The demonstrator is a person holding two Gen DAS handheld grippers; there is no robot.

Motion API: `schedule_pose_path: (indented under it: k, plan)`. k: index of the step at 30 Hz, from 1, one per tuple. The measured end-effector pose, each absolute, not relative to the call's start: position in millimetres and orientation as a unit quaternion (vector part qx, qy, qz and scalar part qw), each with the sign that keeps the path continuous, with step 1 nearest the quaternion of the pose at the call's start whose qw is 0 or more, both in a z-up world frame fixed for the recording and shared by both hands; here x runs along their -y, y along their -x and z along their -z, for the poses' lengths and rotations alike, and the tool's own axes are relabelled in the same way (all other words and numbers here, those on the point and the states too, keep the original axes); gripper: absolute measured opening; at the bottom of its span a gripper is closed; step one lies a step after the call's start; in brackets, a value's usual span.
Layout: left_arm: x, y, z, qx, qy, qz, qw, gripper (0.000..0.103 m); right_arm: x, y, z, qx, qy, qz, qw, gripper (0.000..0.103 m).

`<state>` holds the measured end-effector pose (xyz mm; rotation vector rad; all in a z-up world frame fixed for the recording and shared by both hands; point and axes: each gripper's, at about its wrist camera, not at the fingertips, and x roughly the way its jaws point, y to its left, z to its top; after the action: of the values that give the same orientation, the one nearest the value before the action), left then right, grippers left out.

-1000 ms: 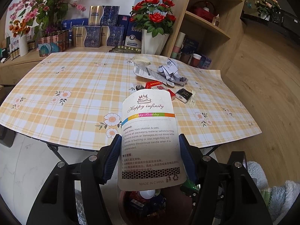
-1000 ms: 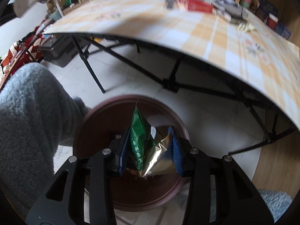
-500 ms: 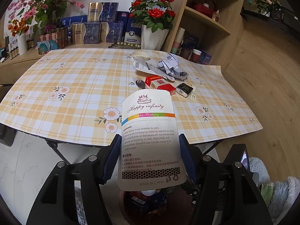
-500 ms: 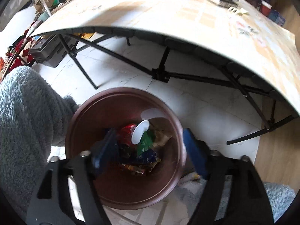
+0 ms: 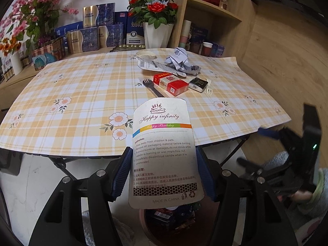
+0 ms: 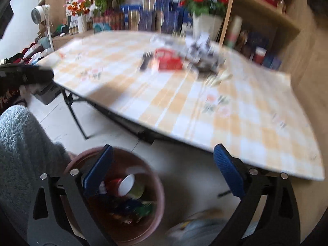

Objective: Collect trash
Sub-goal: 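Carry the candle packet over the bin and open the left gripper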

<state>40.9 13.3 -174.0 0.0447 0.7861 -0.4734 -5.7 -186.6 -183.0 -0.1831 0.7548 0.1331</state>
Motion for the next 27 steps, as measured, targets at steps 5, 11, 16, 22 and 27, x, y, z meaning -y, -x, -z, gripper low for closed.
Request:
schedule_pose_path:
  k: [5,11,16,22,27]
  plan:
    - [-12,-38,181,-0.367,-0.045,0.24,0.897,0.061,203,11,160,-0.305,0.11,-0.035,0.945,0.097]
    - [-7,-34,191,-0.363,-0.062,0.257,0.894,0.061,223,14,165,-0.299,0.097,0.015,0.949,0.097]
    - [0,-29,200,-0.37,-0.078,0.27,0.886,0.062,240,17,167,-0.303,0.063,0.042,0.95,0.097]
    - [19,-28,221,-0.405,-0.117,0.288,0.86,0.063,253,15,170,-0.311,0.031,0.055,0.948,0.097]
    - [36,-25,241,-0.439,-0.154,0.306,0.831,0.063,251,15,171,-0.315,0.035,0.054,0.947,0.097]
